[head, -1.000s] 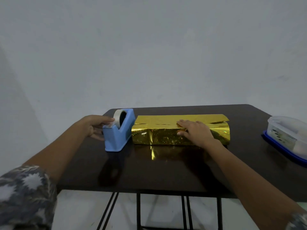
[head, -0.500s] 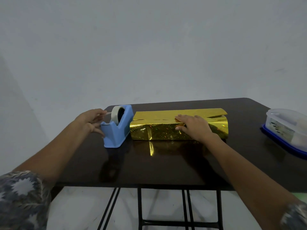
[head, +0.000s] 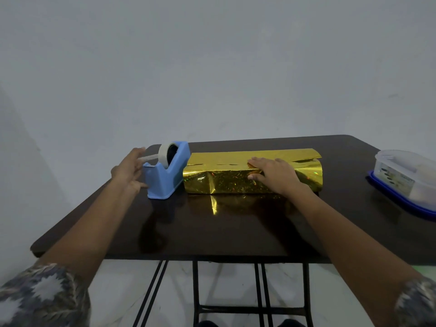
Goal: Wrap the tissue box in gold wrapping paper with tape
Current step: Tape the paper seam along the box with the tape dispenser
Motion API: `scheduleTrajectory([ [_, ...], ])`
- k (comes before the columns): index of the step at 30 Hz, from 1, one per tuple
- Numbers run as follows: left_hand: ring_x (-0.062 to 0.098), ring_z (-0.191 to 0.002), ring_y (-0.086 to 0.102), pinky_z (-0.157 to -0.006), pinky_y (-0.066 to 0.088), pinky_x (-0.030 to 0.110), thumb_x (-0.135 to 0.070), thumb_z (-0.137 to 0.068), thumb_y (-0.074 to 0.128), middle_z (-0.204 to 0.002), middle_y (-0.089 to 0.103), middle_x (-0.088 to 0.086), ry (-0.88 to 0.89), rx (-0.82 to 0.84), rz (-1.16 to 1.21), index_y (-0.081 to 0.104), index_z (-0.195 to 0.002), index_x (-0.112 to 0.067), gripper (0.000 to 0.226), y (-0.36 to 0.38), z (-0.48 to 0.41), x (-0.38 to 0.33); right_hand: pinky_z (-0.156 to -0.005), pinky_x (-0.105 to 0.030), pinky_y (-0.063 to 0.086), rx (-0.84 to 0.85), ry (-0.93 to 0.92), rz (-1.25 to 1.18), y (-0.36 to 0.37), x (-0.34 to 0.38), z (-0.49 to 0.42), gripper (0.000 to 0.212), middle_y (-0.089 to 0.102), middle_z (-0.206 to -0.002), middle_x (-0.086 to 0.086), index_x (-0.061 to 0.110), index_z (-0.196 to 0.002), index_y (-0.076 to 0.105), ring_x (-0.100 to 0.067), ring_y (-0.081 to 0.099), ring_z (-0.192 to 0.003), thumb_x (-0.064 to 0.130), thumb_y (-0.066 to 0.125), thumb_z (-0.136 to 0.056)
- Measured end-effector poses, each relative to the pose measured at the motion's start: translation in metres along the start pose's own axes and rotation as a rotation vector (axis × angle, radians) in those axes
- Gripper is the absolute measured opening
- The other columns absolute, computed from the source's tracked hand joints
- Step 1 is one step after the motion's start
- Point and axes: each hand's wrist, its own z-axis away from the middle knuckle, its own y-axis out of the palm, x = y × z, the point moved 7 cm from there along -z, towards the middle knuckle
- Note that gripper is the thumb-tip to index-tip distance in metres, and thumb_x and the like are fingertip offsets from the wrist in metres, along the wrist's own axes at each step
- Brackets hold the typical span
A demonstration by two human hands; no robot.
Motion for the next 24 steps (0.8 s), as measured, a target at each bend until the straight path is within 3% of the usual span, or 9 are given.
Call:
scheduleTrajectory([
  [2,0.019,-0.103,0.055,-0.083,0.049,0.054,-0.025,-0.078,0.075,-0.097,0.060,0.001,-0.006,0.008,0.017,0.062,-0.087,-0.012,0.020,0.001,0.001,0.006,-0.114,-0.038,0.021,-0.006,0.004,-0.004,-0.001,-0.002,0.000,0.056,0.029,-0.154,0.005,0.025,-0.147,0.028,-0.017,0.030,-0.140,0.047,0.038,-0.097],
  [5,0.016,-0.091,0.061,-0.078,0.052,0.046,-0.014,-0.082,0.070,-0.088,0.060,0.000,0.002,0.013,0.107,0.062,-0.083,-0.012,0.009,-0.002,-0.001,0.012,-0.114,-0.039,0.022,-0.015,0.002,-0.010,-0.001,-0.001,0.000,0.056,0.030,-0.153,0.004,0.025,-0.147,0.029,-0.017,0.031,-0.139,0.047,0.039,-0.097],
  [11,0.013,-0.086,0.062,-0.076,0.055,0.040,-0.006,-0.082,0.065,-0.083,0.059,0.003,0.003,-0.006,0.198,0.057,-0.076,-0.010,0.011,-0.011,-0.004,0.025,-0.115,-0.039,0.022,-0.014,0.006,-0.010,0.000,-0.001,-0.001,0.056,0.030,-0.153,0.005,0.025,-0.147,0.028,-0.017,0.031,-0.139,0.048,0.038,-0.096],
  [16,0.014,-0.090,0.063,-0.075,0.055,0.036,-0.004,-0.082,0.063,-0.057,0.064,-0.004,0.030,-0.008,0.310,0.055,-0.074,-0.010,0.013,-0.014,-0.002,0.034,-0.115,-0.039,0.021,-0.012,0.009,-0.013,0.001,-0.002,-0.001,0.056,0.029,-0.153,0.005,0.026,-0.147,0.028,-0.017,0.031,-0.139,0.048,0.038,-0.096],
  [21,0.018,-0.098,0.061,-0.071,0.055,0.035,-0.006,-0.082,0.062,-0.080,0.057,0.002,0.030,-0.006,0.347,0.054,-0.075,-0.011,0.012,-0.017,-0.002,0.038,-0.115,-0.039,0.020,-0.016,0.012,-0.016,-0.001,-0.001,0.000,0.055,0.029,-0.153,0.005,0.026,-0.147,0.028,-0.017,0.030,-0.140,0.047,0.038,-0.097],
  [24,0.016,-0.099,0.061,-0.076,0.055,0.039,-0.021,-0.082,0.070,-0.087,0.057,0.003,0.011,-0.016,0.284,0.061,-0.082,-0.014,0.011,-0.017,0.001,0.038,-0.115,-0.039,0.020,-0.014,0.010,-0.018,-0.001,-0.001,0.000,0.055,0.029,-0.153,0.005,0.026,-0.147,0.028,-0.017,0.030,-0.140,0.047,0.038,-0.097],
])
